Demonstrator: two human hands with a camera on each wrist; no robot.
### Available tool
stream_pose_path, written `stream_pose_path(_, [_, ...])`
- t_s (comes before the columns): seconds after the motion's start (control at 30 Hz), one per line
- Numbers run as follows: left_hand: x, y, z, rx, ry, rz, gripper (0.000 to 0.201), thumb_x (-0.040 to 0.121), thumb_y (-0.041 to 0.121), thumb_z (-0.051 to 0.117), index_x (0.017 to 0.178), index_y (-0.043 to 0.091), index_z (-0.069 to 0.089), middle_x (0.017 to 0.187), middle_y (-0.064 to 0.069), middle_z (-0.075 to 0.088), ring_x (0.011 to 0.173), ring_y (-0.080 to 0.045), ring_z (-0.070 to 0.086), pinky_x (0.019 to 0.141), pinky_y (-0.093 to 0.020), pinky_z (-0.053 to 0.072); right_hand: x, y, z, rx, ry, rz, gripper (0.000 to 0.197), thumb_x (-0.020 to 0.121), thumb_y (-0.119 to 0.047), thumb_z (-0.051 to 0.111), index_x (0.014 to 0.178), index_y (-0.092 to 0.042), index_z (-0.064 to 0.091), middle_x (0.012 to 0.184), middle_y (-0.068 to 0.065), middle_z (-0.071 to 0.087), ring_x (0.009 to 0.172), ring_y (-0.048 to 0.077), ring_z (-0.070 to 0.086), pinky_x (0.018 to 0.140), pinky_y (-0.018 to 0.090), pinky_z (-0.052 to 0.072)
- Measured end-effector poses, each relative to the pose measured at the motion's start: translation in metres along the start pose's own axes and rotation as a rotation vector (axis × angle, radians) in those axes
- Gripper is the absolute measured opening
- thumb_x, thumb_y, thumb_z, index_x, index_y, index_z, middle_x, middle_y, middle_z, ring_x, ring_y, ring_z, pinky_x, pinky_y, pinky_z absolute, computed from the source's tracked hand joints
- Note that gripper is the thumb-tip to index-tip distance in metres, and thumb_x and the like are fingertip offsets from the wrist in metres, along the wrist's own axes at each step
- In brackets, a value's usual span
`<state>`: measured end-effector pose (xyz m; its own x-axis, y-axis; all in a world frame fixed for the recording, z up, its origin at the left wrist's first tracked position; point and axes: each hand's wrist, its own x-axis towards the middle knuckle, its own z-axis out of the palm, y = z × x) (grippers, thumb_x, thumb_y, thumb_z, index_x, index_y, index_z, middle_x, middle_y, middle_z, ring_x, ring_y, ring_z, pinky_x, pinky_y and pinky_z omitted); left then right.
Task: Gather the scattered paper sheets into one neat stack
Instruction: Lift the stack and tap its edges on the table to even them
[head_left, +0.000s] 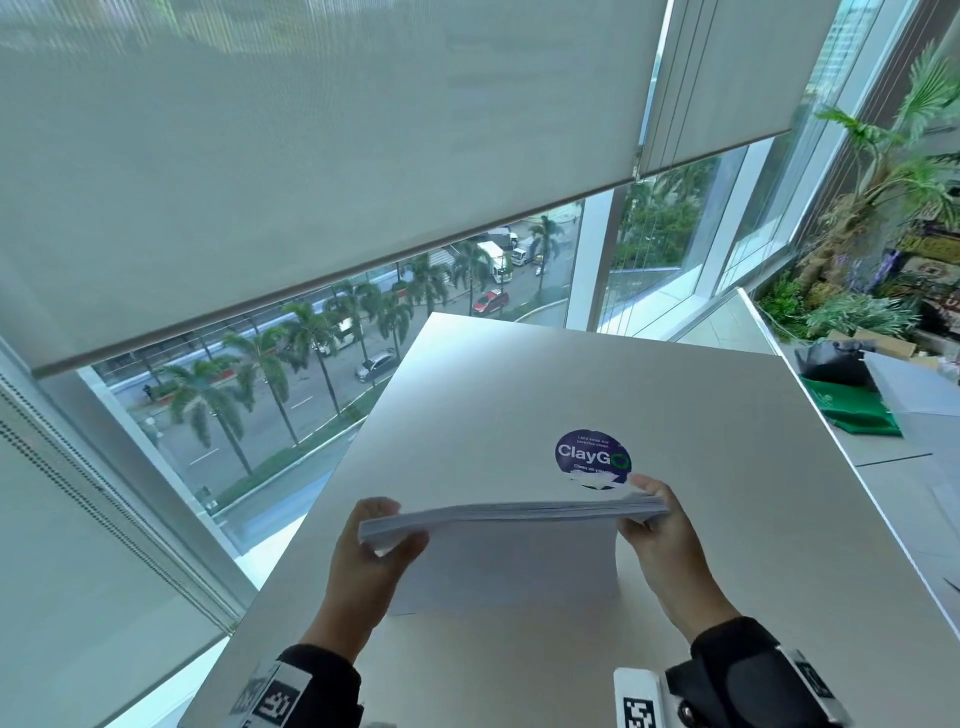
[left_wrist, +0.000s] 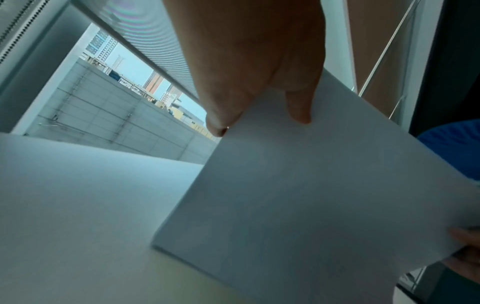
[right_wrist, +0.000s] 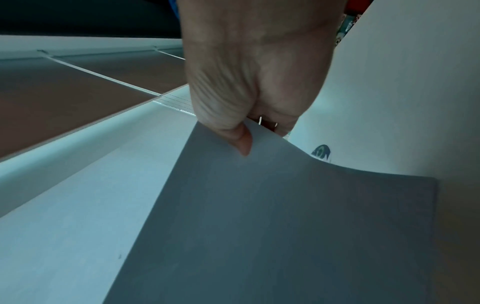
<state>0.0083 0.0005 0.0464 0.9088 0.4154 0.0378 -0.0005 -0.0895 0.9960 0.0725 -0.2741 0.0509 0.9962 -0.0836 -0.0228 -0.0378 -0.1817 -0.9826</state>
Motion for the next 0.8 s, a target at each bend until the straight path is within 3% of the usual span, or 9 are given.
stream_pose_path(0.07, [0.000, -0.005, 0.000, 0.053, 0.016, 0.005, 0.024, 0.075, -0.003, 0.070, 0.075, 0.013, 0.052, 0.069, -0.003, 0.052, 0.070, -0.020, 0.048, 0.052, -0.007, 0.037, -0.002, 0.002, 0.000, -0.083, -0.020, -0.015, 0.027, 0.087, 0.009, 0.056, 0.095, -0.017, 0.056, 0.091, -0.001, 0.062, 0.093, 0.011, 0.057, 0.082, 0.017, 0.041])
stream_pose_path(0.1, [0.001, -0.006, 0.000, 0.075, 0.025, 0.011, 0.024, 0.079, -0.008, 0.065, 0.073, 0.011, 0.052, 0.066, -0.003, 0.051, 0.070, -0.021, 0.046, 0.052, -0.010, 0.036, -0.002, 0.001, 0.000, -0.131, -0.023, -0.043, 0.029, 0.086, 0.009, 0.055, 0.086, -0.020, 0.058, 0.083, -0.005, 0.061, 0.083, 0.001, 0.058, 0.074, 0.009, 0.041])
stream_pose_path(0.13, [0.002, -0.006, 0.000, 0.089, 0.032, 0.020, 0.026, 0.081, -0.010, 0.062, 0.070, 0.012, 0.052, 0.063, 0.000, 0.051, 0.069, -0.019, 0.045, 0.054, -0.014, 0.036, -0.002, -0.002, 0.000, -0.175, -0.014, -0.068, 0.033, 0.086, 0.009, 0.055, 0.079, -0.023, 0.057, 0.077, -0.007, 0.060, 0.071, -0.007, 0.055, 0.066, 0.003, 0.038])
stream_pose_path(0.2, [0.005, -0.003, 0.000, 0.099, 0.042, 0.048, 0.038, 0.081, -0.009, 0.062, 0.064, 0.024, 0.054, 0.058, 0.006, 0.054, 0.061, -0.008, 0.045, 0.056, -0.019, 0.035, 0.000, -0.008, -0.001, -0.220, 0.028, -0.095, 0.033, 0.086, 0.009, 0.054, 0.074, -0.021, 0.056, 0.069, -0.008, 0.057, 0.062, -0.004, 0.054, 0.058, 0.002, 0.037])
stream_pose_path(0.3, [0.006, 0.011, 0.005, 0.058, 0.099, 0.121, 0.052, 0.081, -0.009, 0.063, 0.060, 0.038, 0.057, 0.057, 0.015, 0.057, 0.052, 0.000, 0.044, 0.056, -0.017, 0.036, 0.001, -0.023, -0.002, -0.247, 0.100, -0.156, 0.021, 0.087, 0.007, 0.054, 0.081, -0.013, 0.056, 0.068, -0.009, 0.056, 0.064, 0.002, 0.050, 0.056, 0.002, 0.037])
stream_pose_path(0.4, [0.005, 0.028, 0.013, 0.034, 0.158, 0.189, 0.044, 0.080, -0.009, 0.064, 0.061, 0.030, 0.053, 0.056, 0.008, 0.055, 0.050, 0.002, 0.045, 0.050, -0.007, 0.033, -0.001, -0.037, -0.004, -0.240, 0.147, -0.212, 0.018, 0.086, 0.007, 0.054, 0.084, -0.011, 0.055, 0.066, -0.009, 0.054, 0.063, 0.004, 0.049, 0.054, 0.003, 0.035])
stream_pose_path(0.47, [0.004, 0.035, 0.016, 0.017, 0.175, 0.204, 0.039, 0.081, -0.008, 0.063, 0.065, 0.025, 0.052, 0.061, 0.006, 0.052, 0.052, 0.002, 0.047, 0.052, -0.007, 0.035, -0.003, -0.043, -0.004, -0.223, 0.151, -0.211, 0.018, 0.086, 0.006, 0.053, 0.087, -0.012, 0.054, 0.066, -0.008, 0.052, 0.062, 0.006, 0.048, 0.052, 0.005, 0.036])
stream_pose_path(0.67, [0.000, 0.022, 0.020, -0.057, 0.103, 0.062, 0.033, 0.086, -0.006, 0.058, 0.083, 0.027, 0.058, 0.082, 0.002, 0.065, 0.076, -0.014, 0.060, 0.072, -0.027, 0.047, -0.014, -0.033, 0.005, -0.190, 0.128, -0.095, 0.021, 0.086, 0.007, 0.051, 0.095, -0.012, 0.055, 0.075, -0.009, 0.057, 0.069, 0.013, 0.054, 0.060, 0.016, 0.038])
stream_pose_path(0.8, [-0.007, -0.006, 0.018, -0.023, 0.033, -0.042, 0.035, 0.087, -0.009, 0.052, 0.103, 0.023, 0.054, 0.095, 0.004, 0.064, 0.089, -0.017, 0.061, 0.076, -0.022, 0.046, -0.022, -0.009, 0.005, -0.158, 0.122, 0.029, 0.032, 0.089, 0.005, 0.052, 0.119, -0.004, 0.054, 0.093, 0.006, 0.060, 0.084, 0.020, 0.053, 0.071, 0.024, 0.036])
